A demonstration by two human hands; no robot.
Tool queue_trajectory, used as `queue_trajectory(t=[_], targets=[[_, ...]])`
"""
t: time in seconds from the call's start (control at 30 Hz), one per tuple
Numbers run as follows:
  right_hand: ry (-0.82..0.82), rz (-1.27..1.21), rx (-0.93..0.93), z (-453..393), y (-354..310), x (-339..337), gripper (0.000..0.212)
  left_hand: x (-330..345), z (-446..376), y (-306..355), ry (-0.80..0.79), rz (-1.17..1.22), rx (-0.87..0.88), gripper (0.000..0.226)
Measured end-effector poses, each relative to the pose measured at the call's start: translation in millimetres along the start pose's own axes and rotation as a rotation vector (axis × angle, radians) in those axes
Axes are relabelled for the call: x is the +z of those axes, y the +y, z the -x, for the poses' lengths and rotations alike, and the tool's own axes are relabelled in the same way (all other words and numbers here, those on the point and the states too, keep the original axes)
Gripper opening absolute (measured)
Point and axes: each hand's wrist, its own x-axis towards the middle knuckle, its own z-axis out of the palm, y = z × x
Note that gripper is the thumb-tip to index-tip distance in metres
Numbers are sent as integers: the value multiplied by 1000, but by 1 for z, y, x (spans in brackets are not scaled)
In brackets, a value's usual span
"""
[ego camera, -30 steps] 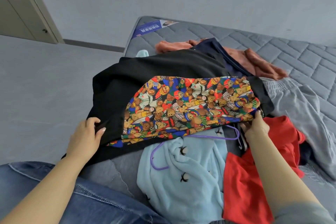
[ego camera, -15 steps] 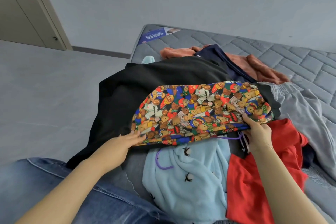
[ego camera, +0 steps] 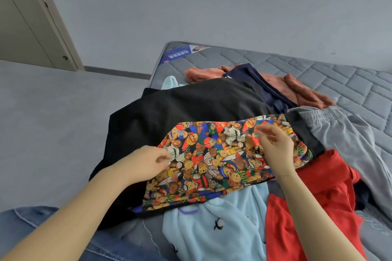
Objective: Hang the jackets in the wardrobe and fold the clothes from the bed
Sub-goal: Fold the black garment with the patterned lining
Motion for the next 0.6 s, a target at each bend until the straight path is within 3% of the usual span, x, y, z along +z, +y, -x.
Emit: queue_trajectory(t=[0.1, 0.37, 0.53, 0.6], targets=[[-167, 12, -70, -36, -17, 27, 17, -24, -28, 13, 188, 131, 37, 23], [-524, 203, -315, -155, -23, 93, 17, -69, -130, 4, 386, 225, -56, 21], [-476, 454, -197, -243, 3, 115, 32, -88, -196, -29, 428, 227, -161, 33], [-555, 552, -115, -267, 12, 121, 39, -90, -219, -39, 409, 203, -146, 36]])
